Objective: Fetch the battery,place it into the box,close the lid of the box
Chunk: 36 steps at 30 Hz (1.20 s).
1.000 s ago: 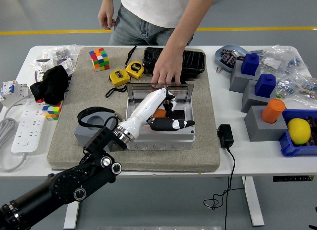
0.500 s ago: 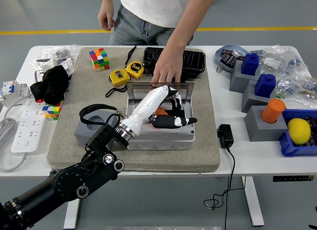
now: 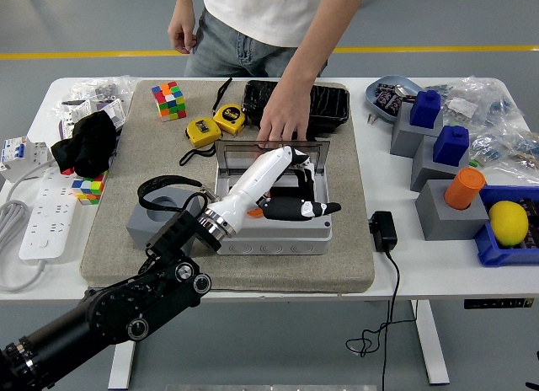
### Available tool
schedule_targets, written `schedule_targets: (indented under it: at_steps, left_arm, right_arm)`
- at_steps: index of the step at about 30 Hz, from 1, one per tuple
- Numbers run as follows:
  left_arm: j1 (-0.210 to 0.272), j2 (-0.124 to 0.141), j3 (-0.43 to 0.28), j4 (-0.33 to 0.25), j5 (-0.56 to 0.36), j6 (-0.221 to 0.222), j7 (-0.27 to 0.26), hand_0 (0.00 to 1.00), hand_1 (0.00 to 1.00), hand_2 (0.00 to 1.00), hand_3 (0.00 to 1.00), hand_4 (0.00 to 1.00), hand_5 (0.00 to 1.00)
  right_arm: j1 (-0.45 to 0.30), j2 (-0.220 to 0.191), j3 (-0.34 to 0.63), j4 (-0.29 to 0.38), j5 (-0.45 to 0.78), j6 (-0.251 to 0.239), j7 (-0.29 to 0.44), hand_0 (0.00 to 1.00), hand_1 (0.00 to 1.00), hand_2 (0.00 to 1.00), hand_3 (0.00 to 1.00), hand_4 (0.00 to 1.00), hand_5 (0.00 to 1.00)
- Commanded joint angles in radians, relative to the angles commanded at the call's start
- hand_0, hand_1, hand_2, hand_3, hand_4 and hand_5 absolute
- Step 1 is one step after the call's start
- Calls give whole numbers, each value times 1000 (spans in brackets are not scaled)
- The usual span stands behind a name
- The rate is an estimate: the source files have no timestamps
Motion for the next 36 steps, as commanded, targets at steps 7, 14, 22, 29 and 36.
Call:
schedule_targets:
  at_steps: [7, 14, 22, 29, 36]
  left_arm:
    - [66, 43, -58, -177, 15, -213, 153, 442, 316, 259, 271, 998, 501]
    - [123, 71, -181, -381, -97, -504, 359, 434, 326, 276, 292, 998, 574]
    - [151, 51, -352, -387, -433, -791, 464, 397, 328, 362, 358, 998, 627]
    - [161, 33, -462, -353, -726, -737, 427, 400, 443, 436, 419, 998, 614]
    - [171, 4, -558, -306, -1015, -581, 351, 680, 767, 742, 706, 998, 585]
  right_arm:
    - [-7, -1, 7, -2, -3, -1, 2, 671, 574, 574, 633, 998, 998]
    - [-12, 1, 11, -3, -4, -2, 2, 672, 573, 574, 633, 998, 998]
    - [-11, 4, 12, -3, -4, -1, 1, 670, 573, 574, 633, 998, 998]
    - [-11, 5, 16, -4, -4, -1, 2, 670, 574, 575, 633, 998, 998]
    - [-10, 7, 16, -4, -4, -2, 1, 671, 574, 574, 633, 998, 998]
